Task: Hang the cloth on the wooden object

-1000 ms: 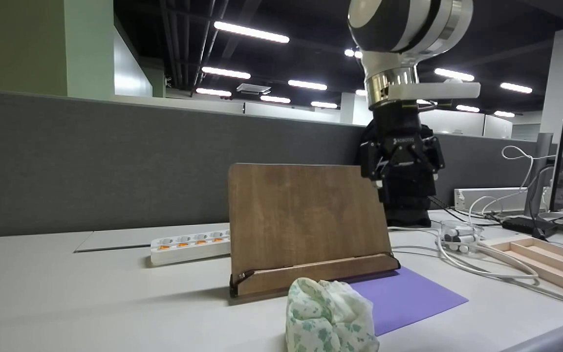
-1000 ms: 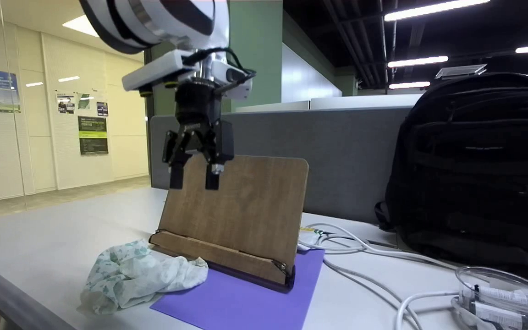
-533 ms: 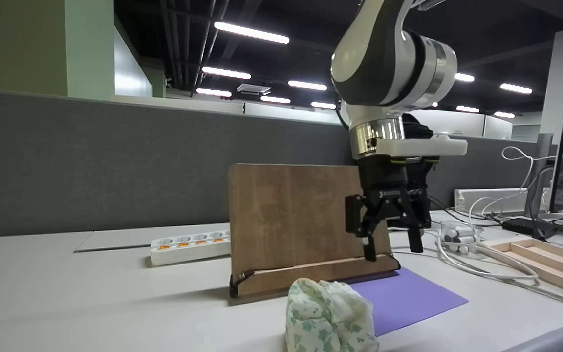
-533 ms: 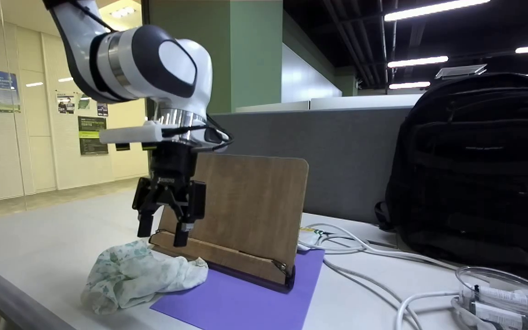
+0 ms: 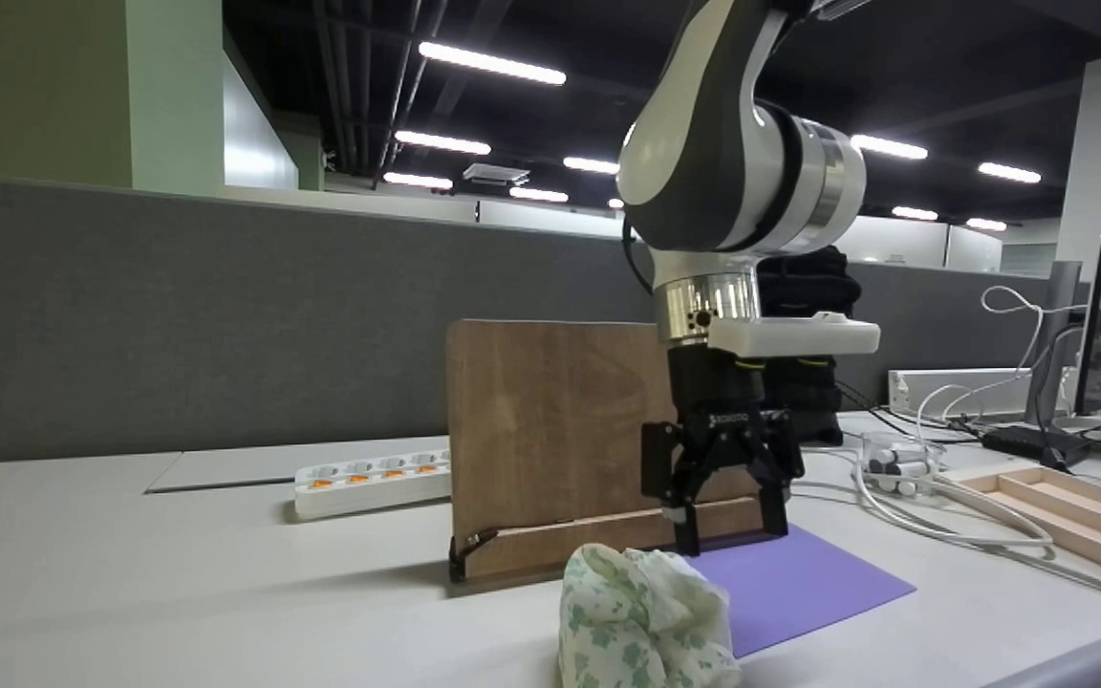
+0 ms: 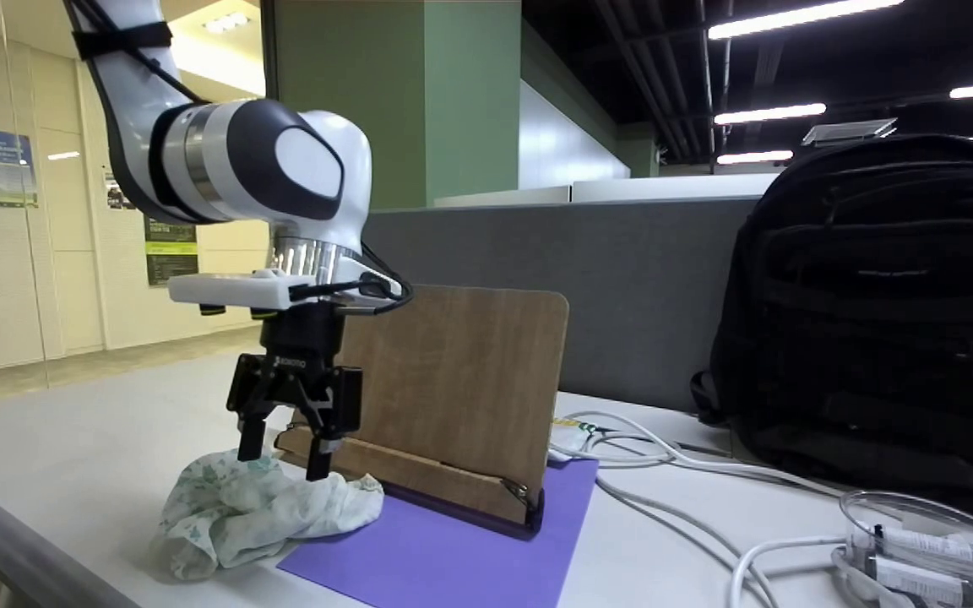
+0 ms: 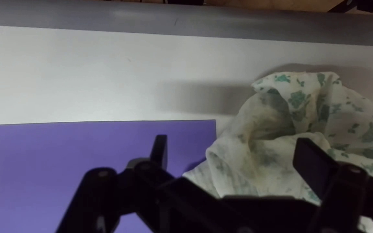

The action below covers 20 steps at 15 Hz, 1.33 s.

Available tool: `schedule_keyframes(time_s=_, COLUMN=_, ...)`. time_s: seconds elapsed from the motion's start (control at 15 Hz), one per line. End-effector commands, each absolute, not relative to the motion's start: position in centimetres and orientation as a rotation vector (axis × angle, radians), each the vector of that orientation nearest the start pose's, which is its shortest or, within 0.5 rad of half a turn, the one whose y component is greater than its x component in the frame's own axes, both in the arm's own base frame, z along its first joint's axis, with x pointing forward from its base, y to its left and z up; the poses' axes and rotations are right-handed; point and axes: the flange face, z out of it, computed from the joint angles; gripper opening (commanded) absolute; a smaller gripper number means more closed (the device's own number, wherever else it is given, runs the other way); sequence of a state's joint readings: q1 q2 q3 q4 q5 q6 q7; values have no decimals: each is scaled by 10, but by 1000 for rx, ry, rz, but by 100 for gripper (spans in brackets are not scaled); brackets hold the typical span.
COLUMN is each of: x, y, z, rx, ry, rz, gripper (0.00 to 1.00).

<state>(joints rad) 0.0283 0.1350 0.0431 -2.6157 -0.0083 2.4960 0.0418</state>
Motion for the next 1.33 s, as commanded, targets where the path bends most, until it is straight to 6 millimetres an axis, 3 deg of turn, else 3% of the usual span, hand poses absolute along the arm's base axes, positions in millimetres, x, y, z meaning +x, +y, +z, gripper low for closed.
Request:
schedule_keyframes(time_s=0.0, x=402, y=32, z=183, rx=-3154, ry=-68, rz=398, gripper=100)
schedule_keyframes(time_s=0.6, x=392, y=66, z=152, rx=-3222, ry=-500, rz=276, gripper=100)
schedule_keyframes(time_s=0.67, x=393, y=68, z=150, rx=-3215, ry=-507, rz=251, gripper=75)
schedule_keyframes(time_s=0.8, x=393, y=71, z=147, rx=-3204, ry=-510, rz=221, gripper=67)
schedule_keyframes(time_s=1.27, x=393, y=75, z=143, rx=-3182, ry=-508, rz=175, gripper=16)
